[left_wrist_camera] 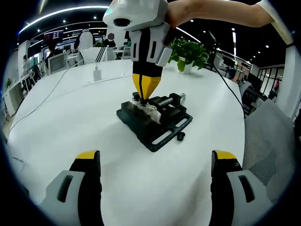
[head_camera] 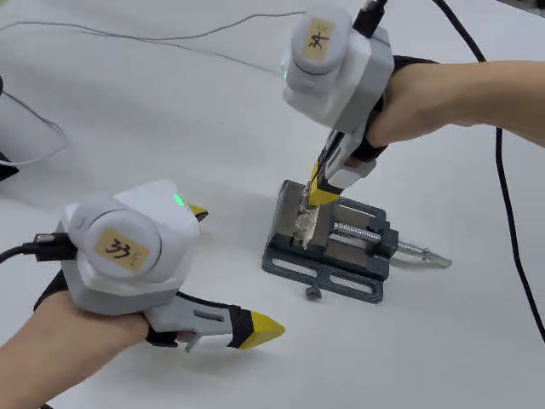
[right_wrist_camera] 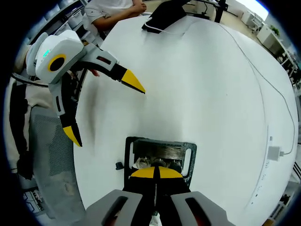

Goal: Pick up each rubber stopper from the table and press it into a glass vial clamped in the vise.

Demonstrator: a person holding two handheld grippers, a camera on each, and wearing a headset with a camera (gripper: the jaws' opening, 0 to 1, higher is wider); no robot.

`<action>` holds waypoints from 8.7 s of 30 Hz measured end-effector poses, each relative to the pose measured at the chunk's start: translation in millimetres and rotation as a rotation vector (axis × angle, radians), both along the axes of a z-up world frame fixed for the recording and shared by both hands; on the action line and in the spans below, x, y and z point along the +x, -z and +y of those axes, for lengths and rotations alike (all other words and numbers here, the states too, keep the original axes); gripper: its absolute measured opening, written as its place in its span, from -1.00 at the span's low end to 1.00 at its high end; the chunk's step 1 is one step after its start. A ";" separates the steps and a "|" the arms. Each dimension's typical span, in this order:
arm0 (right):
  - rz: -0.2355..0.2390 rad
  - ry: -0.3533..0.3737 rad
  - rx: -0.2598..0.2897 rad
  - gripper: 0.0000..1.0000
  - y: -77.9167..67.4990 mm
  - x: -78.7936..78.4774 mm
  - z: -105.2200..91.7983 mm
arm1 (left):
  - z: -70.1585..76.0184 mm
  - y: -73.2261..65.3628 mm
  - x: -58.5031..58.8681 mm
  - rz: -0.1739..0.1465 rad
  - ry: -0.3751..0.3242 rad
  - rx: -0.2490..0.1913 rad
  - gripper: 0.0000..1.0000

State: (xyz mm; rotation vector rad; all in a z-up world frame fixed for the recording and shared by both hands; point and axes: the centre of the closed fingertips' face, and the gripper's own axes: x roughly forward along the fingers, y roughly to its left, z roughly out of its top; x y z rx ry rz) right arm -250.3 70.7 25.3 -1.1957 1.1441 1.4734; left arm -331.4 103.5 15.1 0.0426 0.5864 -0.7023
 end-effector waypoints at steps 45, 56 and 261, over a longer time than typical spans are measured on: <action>-0.091 0.094 0.393 -0.10 -26.9 -33.6 -32.1 | 1.8 -18.2 -7.3 -0.037 0.025 0.050 0.95; -0.059 0.122 0.424 -0.17 -16.1 -65.2 -52.6 | -1.2 -18.8 -12.2 -0.041 0.042 0.058 0.93; -0.026 0.101 0.633 -0.69 -54.5 -109.7 -60.7 | -96.0 -64.5 -18.0 -0.234 0.520 0.023 -0.93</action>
